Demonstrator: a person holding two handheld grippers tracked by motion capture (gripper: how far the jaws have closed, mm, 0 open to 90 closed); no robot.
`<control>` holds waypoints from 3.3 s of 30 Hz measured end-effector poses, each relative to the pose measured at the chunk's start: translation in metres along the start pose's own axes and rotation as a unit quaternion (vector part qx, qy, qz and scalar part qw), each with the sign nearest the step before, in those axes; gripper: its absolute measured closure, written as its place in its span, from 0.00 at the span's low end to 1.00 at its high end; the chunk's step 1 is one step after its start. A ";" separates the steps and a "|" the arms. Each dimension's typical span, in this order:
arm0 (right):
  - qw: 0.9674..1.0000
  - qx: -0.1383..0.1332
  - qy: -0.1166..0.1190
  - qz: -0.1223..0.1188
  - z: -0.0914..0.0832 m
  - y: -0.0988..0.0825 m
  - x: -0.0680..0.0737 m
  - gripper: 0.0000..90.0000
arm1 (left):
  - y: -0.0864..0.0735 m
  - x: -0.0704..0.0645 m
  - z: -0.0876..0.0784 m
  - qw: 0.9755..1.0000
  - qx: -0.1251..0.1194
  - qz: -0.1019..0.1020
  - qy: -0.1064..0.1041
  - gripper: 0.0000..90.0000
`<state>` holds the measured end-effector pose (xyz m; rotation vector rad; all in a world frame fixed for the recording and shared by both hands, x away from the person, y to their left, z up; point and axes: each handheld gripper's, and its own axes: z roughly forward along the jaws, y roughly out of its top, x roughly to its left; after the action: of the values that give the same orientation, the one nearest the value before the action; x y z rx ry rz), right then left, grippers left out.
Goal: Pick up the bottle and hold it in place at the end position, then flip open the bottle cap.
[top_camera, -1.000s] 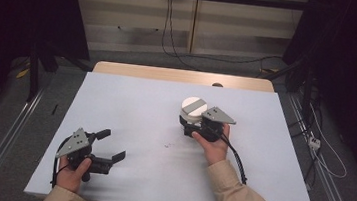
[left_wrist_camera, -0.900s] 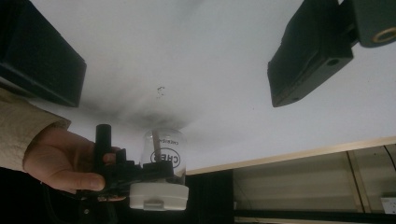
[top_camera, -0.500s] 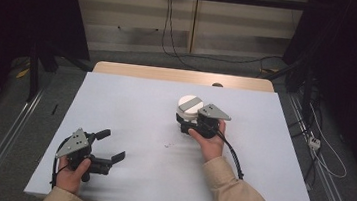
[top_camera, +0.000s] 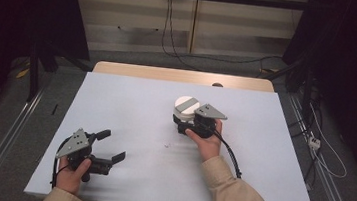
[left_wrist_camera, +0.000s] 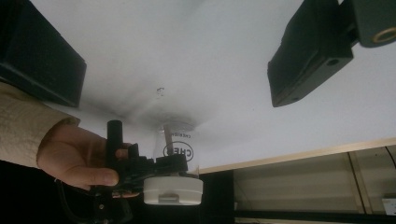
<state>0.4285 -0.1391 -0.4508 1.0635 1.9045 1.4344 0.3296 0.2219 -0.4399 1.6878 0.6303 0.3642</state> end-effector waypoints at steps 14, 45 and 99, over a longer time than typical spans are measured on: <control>1.000 0.005 0.004 -0.005 0.007 -0.003 0.002 0.20 | -0.001 0.000 -0.002 1.000 -0.001 -0.007 0.005 0.04; 1.000 0.005 0.003 -0.027 0.008 -0.006 0.005 0.20 | -0.001 0.002 0.002 1.000 0.005 -0.011 0.010 0.04; 1.000 0.013 0.009 -0.025 0.005 -0.007 0.002 0.21 | 0.021 -0.010 0.072 0.999 0.016 -0.042 -0.019 0.05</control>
<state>0.4292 -0.1359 -0.4588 1.0121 1.9543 1.3994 0.3663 0.1563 -0.4337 1.6898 0.6799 0.2615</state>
